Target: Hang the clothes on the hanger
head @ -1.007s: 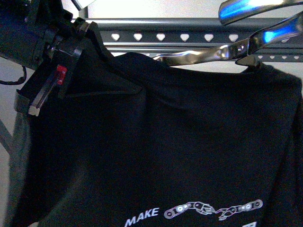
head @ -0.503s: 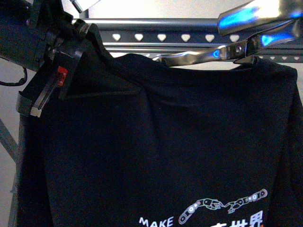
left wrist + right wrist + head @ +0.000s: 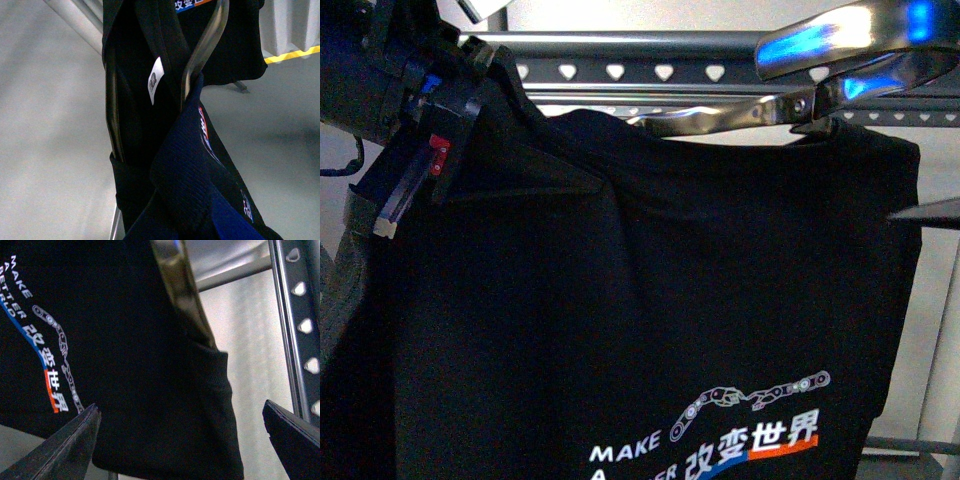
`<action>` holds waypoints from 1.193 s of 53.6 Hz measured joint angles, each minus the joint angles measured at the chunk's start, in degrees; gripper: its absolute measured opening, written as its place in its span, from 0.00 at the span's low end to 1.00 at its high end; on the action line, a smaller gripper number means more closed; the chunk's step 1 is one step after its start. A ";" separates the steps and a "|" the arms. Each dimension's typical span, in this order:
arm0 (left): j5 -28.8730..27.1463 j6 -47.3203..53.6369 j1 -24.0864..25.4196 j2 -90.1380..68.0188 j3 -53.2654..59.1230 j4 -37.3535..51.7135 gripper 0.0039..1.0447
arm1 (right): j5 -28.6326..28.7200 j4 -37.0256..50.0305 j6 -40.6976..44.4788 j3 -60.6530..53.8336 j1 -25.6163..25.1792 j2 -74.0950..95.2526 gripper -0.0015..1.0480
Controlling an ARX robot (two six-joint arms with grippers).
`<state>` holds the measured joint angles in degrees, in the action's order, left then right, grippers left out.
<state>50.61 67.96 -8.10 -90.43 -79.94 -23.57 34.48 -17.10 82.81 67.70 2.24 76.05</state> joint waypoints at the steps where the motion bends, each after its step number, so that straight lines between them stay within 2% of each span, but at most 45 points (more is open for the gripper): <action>1: 0.00 0.00 0.02 0.00 0.00 0.00 0.04 | -0.26 -0.02 -0.02 0.44 0.22 0.46 0.93; 5: -0.02 0.00 0.09 0.00 0.00 0.00 0.04 | -2.25 0.22 -0.44 2.84 1.05 3.30 0.92; 7: 0.00 0.00 0.09 0.00 0.00 0.00 0.04 | -3.23 1.16 -0.83 3.74 1.18 4.72 0.89; 18: 0.00 0.00 -0.02 0.00 0.00 0.00 0.04 | -7.32 5.29 -2.97 6.95 0.74 12.94 0.57; 30: -0.48 -0.13 0.00 -0.02 0.00 0.00 0.04 | -6.10 11.15 -7.61 6.62 0.22 17.03 0.14; 34: -0.50 -0.17 0.09 -0.02 0.00 0.00 0.04 | -4.83 10.99 -7.04 5.51 -0.20 16.46 0.08; 35: -0.57 -0.17 0.11 -0.02 0.00 0.07 0.09 | -3.74 10.54 -6.69 4.81 -0.59 15.98 0.06; 53: 0.79 -0.20 0.00 0.00 -0.11 0.37 0.53 | -2.78 1.49 -6.19 0.63 -4.98 11.54 0.04; 64: 0.81 -0.20 0.00 0.00 -0.11 0.37 0.78 | -8.28 -5.77 -3.37 -0.57 -7.61 11.17 0.04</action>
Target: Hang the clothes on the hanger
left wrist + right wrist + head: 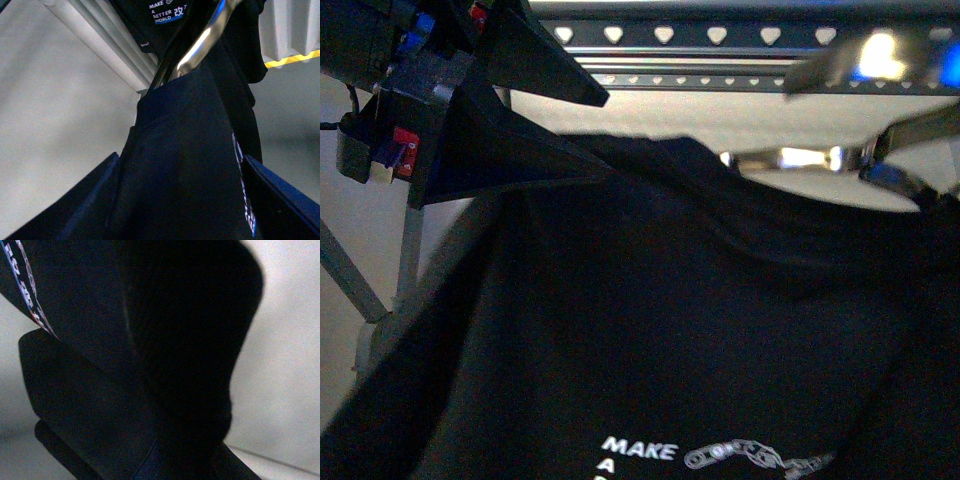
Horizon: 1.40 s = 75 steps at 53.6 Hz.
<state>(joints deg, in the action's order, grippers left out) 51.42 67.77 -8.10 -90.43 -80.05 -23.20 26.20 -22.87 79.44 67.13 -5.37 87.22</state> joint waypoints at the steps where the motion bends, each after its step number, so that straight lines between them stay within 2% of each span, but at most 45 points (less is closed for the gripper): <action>1: 0.00 0.00 0.00 0.00 0.00 0.00 0.80 | -0.46 -0.35 0.31 -0.11 -0.13 0.04 0.04; 7: -0.02 0.00 0.00 0.00 0.00 0.00 0.95 | -4.07 -0.83 3.15 -1.22 -0.79 0.72 0.03; 13: 0.00 0.00 0.00 0.00 0.00 0.00 0.94 | -5.73 -0.77 4.09 -1.88 -1.07 1.33 0.03; 18: 0.00 0.00 0.00 0.00 0.00 0.00 0.94 | -4.50 0.00 3.28 -2.62 -1.53 1.40 0.03; 22: 3.89 -6.49 0.39 0.00 2.10 7.58 0.94 | -1.55 0.61 0.90 -3.45 -2.23 0.87 0.03; 24: 4.33 -11.39 0.90 -0.24 4.33 15.54 0.94 | 0.26 0.79 -0.66 -4.20 -2.86 0.17 0.03; 26: 1.92 -22.88 1.42 -0.48 7.43 28.30 0.94 | 2.97 0.92 -2.91 -5.20 -3.74 -0.90 0.03; 29: -2.08 -34.69 2.03 -1.29 9.07 40.70 0.94 | 5.53 0.92 -4.55 -6.45 -4.85 -2.60 0.03; 31: -7.10 -45.05 2.78 -2.10 9.42 52.76 0.94 | 8.39 0.90 -6.82 -7.74 -6.32 -4.81 0.03; 35: -14.10 -62.99 4.07 -1.62 9.22 65.18 0.94 | 13.29 0.37 -9.86 -9.62 -9.40 -8.85 0.03; 37: -17.57 -70.38 4.68 -0.17 9.20 66.84 0.94 | 15.85 0.35 -11.85 -10.58 -11.37 -10.80 0.03; 40: -21.11 -78.93 5.49 2.45 8.35 64.15 0.94 | 19.08 -0.31 -14.47 -12.28 -15.04 -13.75 0.03; 42: -24.04 -82.25 5.70 5.03 8.13 60.50 0.94 | 20.41 -1.01 -16.11 -13.22 -17.29 -15.50 0.03; 45: -26.53 -84.83 6.34 6.75 8.96 61.26 0.94 | 21.53 0.13 -19.85 -14.34 -19.78 -17.29 0.03; 46: -29.03 -84.70 6.21 7.45 9.22 60.92 0.93 | 22.14 0.76 -22.21 -14.43 -20.70 -17.77 0.03; 49: -45.33 -78.53 5.31 12.26 10.93 44.39 0.80 | 24.70 3.89 -30.40 -14.40 -22.80 -19.08 0.03; 52: -50.38 -75.01 5.84 16.35 15.98 38.18 0.72 | 27.19 5.97 -36.26 -14.27 -23.76 -19.80 0.03; 56: -50.93 -72.02 6.99 20.41 23.21 38.91 0.61 | 28.96 9.03 -43.71 -13.68 -24.41 -20.28 0.03; 59: -51.30 -70.31 7.61 24.02 30.38 42.62 0.51 | 29.09 12.22 -51.39 -12.26 -24.63 -20.57 0.03; 71: -51.47 -68.63 8.09 32.35 50.69 51.56 0.12 | 24.76 16.70 -77.61 -5.29 -22.84 -15.72 0.03; 75: -51.47 -68.50 8.09 34.56 54.40 53.09 0.02 | 23.89 19.21 -85.46 -4.13 -22.64 -12.68 0.03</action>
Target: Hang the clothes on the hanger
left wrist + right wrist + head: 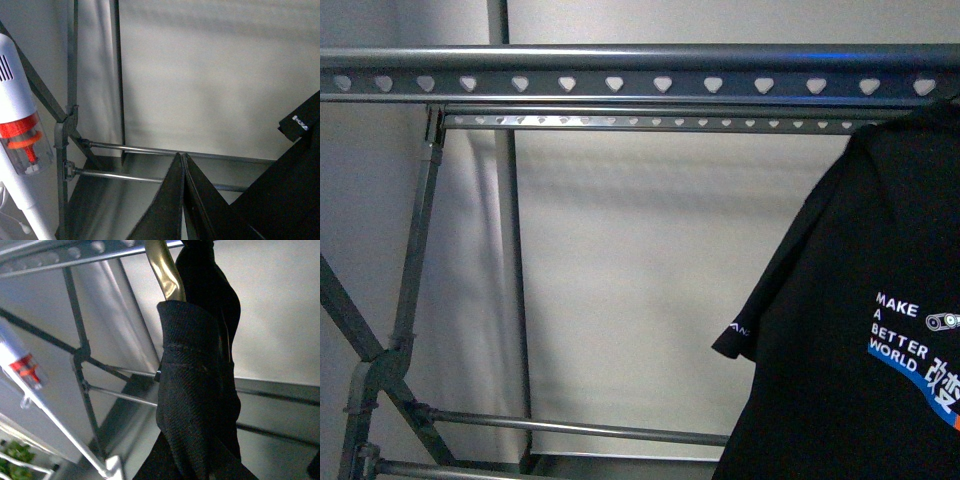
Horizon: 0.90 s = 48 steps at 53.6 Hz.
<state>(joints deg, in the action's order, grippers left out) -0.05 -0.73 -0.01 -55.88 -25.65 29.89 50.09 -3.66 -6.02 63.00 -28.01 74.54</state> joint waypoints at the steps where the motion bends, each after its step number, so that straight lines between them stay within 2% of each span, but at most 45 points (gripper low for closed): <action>1: 0.00 0.13 0.00 0.61 0.92 0.35 0.03 | -0.24 0.96 -1.81 0.09 0.02 0.76 0.03; 10: 0.04 0.42 -0.02 5.66 7.98 2.36 0.03 | -3.23 10.14 -21.94 0.42 0.98 6.71 0.03; 16: 0.02 0.44 -0.02 9.51 12.39 2.73 0.03 | -4.98 11.82 -27.71 1.64 2.21 10.05 0.03; 25: 0.02 0.44 -0.02 14.95 16.90 2.14 0.03 | -6.91 11.61 -28.35 2.05 3.48 14.14 0.03; 38: 0.00 0.44 -0.02 21.90 20.63 -1.14 0.03 | -7.87 13.88 -24.92 -1.88 4.09 14.29 0.03; 43: 0.02 0.44 -0.02 24.02 21.44 -2.47 0.03 | -9.77 16.59 -21.88 -4.48 4.33 13.90 0.16; 46: 0.02 0.46 -0.02 25.42 21.88 -3.37 0.03 | -12.66 19.50 -19.23 -6.82 4.48 13.09 0.24; 48: 0.02 0.46 -0.02 26.45 22.18 -4.07 0.03 | -16.52 22.75 -16.94 -8.94 4.46 12.00 0.31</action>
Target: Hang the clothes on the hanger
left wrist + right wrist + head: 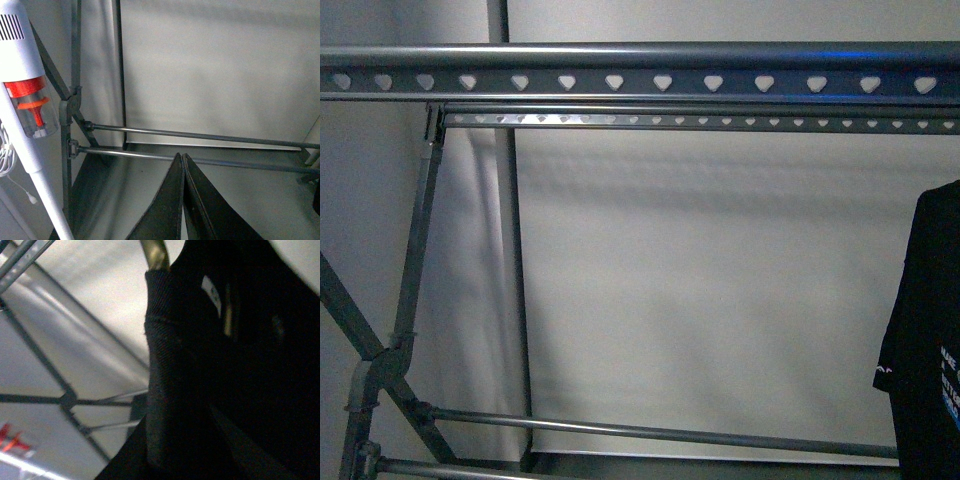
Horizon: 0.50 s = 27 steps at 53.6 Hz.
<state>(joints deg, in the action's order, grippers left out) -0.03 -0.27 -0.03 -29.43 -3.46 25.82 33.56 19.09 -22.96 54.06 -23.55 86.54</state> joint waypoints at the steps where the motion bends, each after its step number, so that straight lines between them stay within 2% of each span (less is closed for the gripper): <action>1: 0.00 0.00 0.00 0.55 0.17 -0.37 0.03 | -1.81 2.08 0.79 -1.20 -0.04 -0.76 0.34; 6: 0.00 0.00 0.00 2.99 0.81 -2.12 0.03 | -10.58 13.44 4.85 -8.22 -0.79 -6.84 0.51; 8: -0.02 0.00 0.00 4.17 1.07 -3.04 0.03 | -16.06 19.37 8.61 -12.70 -0.94 -11.43 0.59; 10: 0.00 0.00 0.00 5.01 1.68 -3.17 0.03 | -18.45 24.74 11.13 -17.73 -1.05 -16.79 0.67; 13: 0.07 0.04 0.00 5.81 2.43 -2.60 0.03 | -18.25 28.81 13.51 -24.20 -0.50 -24.17 0.77; 17: 0.02 0.15 0.00 7.34 2.43 -3.74 0.03 | -18.51 28.68 14.49 -32.26 1.36 -34.27 0.89; 19: 0.00 0.15 0.00 8.74 2.43 -4.87 0.03 | -18.23 23.17 15.80 -36.81 3.52 -42.40 0.92; 21: -0.02 0.15 0.00 9.73 2.45 -5.84 0.03 | -19.34 12.20 17.99 -38.47 6.19 -50.10 0.86; 24: 0.00 0.15 0.00 11.13 2.45 -7.19 0.03 | -26.77 -3.80 20.00 -41.48 13.00 -62.99 0.76; 25: 0.00 0.15 0.00 11.30 2.45 -7.41 0.03 | -27.80 -5.81 20.33 -42.10 14.16 -64.87 0.75; 27: -0.04 0.15 0.00 12.20 2.45 -8.50 0.03 | -31.30 -14.29 21.33 -45.86 19.85 -74.44 0.66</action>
<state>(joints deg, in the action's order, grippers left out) -0.08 -0.12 -0.03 -17.23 -1.02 17.32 2.26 4.80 -1.63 8.21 -3.70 12.10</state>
